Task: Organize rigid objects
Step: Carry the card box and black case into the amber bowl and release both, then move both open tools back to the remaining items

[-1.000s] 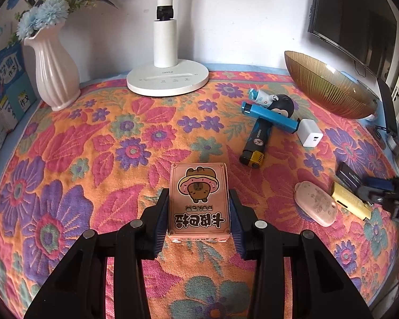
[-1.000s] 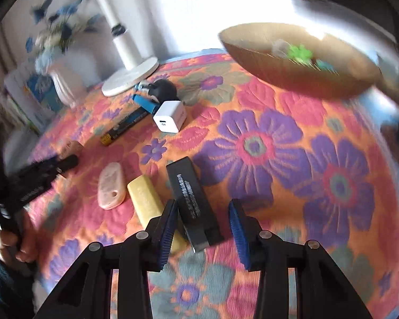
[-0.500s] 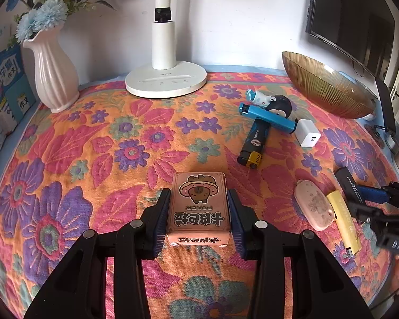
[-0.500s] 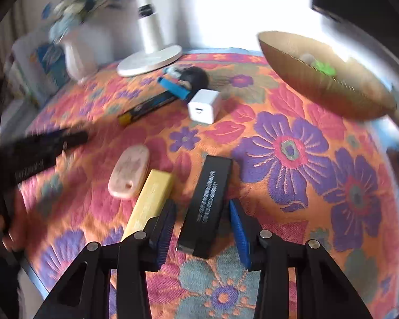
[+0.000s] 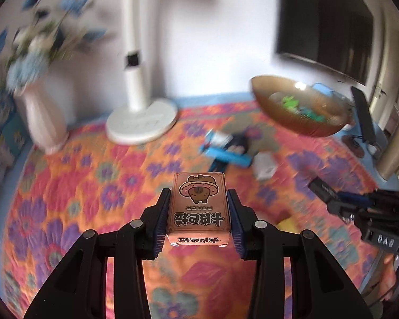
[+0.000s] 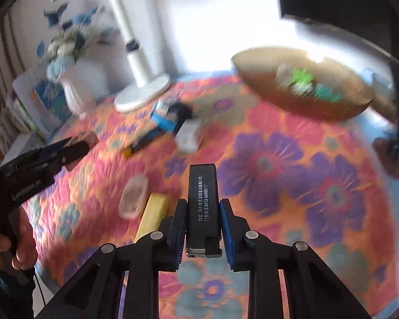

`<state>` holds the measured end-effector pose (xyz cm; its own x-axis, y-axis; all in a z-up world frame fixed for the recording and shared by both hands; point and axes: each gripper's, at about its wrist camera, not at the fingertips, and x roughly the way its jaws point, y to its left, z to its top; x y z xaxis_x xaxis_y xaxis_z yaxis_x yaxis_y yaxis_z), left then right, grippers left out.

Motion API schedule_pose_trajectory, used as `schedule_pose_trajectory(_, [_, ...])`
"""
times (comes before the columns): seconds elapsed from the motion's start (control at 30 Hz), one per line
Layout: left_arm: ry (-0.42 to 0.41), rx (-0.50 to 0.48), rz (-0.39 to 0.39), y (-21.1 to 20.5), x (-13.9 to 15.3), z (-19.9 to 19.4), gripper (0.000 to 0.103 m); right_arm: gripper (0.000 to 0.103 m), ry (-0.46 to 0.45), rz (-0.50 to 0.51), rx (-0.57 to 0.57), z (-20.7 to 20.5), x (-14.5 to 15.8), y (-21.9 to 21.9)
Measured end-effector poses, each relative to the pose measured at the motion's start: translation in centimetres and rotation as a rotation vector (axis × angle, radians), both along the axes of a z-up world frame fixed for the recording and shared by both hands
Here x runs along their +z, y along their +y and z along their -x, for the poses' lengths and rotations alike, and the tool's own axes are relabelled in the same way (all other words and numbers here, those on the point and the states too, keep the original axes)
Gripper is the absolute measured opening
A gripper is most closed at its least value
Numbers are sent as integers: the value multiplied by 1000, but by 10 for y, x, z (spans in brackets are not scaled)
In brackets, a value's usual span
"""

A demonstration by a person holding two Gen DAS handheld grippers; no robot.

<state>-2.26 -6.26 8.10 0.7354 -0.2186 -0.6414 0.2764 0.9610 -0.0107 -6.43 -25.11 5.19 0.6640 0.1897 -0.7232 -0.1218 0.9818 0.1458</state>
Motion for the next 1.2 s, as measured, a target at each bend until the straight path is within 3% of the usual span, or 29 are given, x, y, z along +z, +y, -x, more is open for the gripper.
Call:
schedule_pose_trajectory(0.2, [-74, -140, 6, -61, 43, -15, 38, 24, -87, -44, -95, -10, 38, -47])
schedule_pose_trajectory(0.37, [-88, -247, -15, -121, 69, -66, 38, 24, -128, -78, -167, -41, 69, -84])
schedule_pose_trajectory(0.5, [-23, -267, -21, -160, 56, -116, 38, 24, -97, -94, -231, -86, 78, -107])
schedule_pose_trajectory(0.7, [70, -272, 6, -192, 29, -166, 38, 24, 24, -152, -207, -143, 57, -118])
schedule_pose_trajectory(0.73, [71, -257, -2, -195, 26, -169, 39, 24, 26, -160, -217, -149, 54, -119])
schedule_pose_trajectory(0.87, [63, -198, 21, -183, 32, -172, 76, 29, 52, -216, -290, -150, 48, -135])
schedule_pose_trajectory(0.93, [36, -178, 47, -169, 40, -165, 78, 36, 47, -251, -288, -143, 49, -139])
schedule_pose_trajectory(1.0, [21, -164, 50, -152, 49, -153, 78, 50, 35, -240, -301, -132, 53, -138])
schedule_pose_trajectory(1.07, [4, -131, 55, -135, 56, -142, 78, 56, 15, -246, -313, -119, 59, -133])
schedule_pose_trajectory(1.2, [-10, -56, 112, -96, 63, -109, 78, 58, 10, -293, -250, -103, 71, -104])
